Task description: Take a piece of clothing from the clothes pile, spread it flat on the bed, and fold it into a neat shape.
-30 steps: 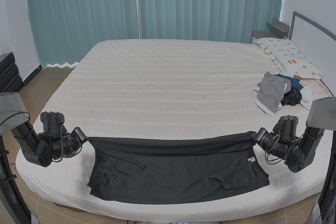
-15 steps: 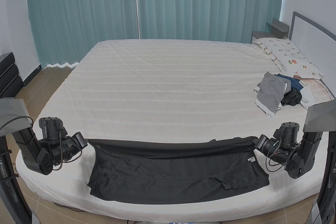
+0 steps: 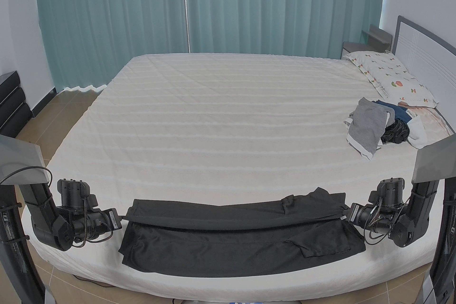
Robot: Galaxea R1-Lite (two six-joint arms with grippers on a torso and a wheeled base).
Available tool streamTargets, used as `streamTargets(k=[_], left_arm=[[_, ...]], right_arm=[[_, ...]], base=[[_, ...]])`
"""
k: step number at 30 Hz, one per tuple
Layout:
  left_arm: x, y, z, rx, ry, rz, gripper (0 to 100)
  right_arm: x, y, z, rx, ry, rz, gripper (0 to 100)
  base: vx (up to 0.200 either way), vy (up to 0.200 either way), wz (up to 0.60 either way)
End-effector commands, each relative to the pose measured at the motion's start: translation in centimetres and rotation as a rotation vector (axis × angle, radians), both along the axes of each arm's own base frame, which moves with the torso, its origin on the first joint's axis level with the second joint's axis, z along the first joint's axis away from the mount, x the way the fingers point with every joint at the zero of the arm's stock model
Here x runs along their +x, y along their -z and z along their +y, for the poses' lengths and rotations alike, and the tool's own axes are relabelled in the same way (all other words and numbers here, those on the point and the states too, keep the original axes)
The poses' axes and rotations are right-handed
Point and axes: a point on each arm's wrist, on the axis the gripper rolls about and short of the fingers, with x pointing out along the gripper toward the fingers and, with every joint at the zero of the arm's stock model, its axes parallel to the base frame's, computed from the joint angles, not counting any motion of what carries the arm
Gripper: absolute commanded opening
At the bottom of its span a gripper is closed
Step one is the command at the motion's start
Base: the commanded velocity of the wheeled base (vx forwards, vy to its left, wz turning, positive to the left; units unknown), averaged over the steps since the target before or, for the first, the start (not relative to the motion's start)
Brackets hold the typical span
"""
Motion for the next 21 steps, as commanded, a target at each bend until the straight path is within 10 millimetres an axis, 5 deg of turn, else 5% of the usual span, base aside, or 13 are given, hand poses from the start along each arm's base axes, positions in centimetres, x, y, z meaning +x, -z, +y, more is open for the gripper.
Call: streamTargets(k=[1, 21], left_arm=[[-0.7, 1.2, 0.0, 0.025, 0.015, 0.060, 0], [-1.8, 2.0, -0.7, 0.102, 0.061, 0.138, 0]], right_arm=[[-0.3, 1.3, 0.0, -0.029, -0.022, 0.043, 0], [-0.8, 2.3, -0.2, -0.088, -0.051, 0.082, 0]], base=[[0.000, 0.000, 0.00], [0.000, 0.000, 0.00]])
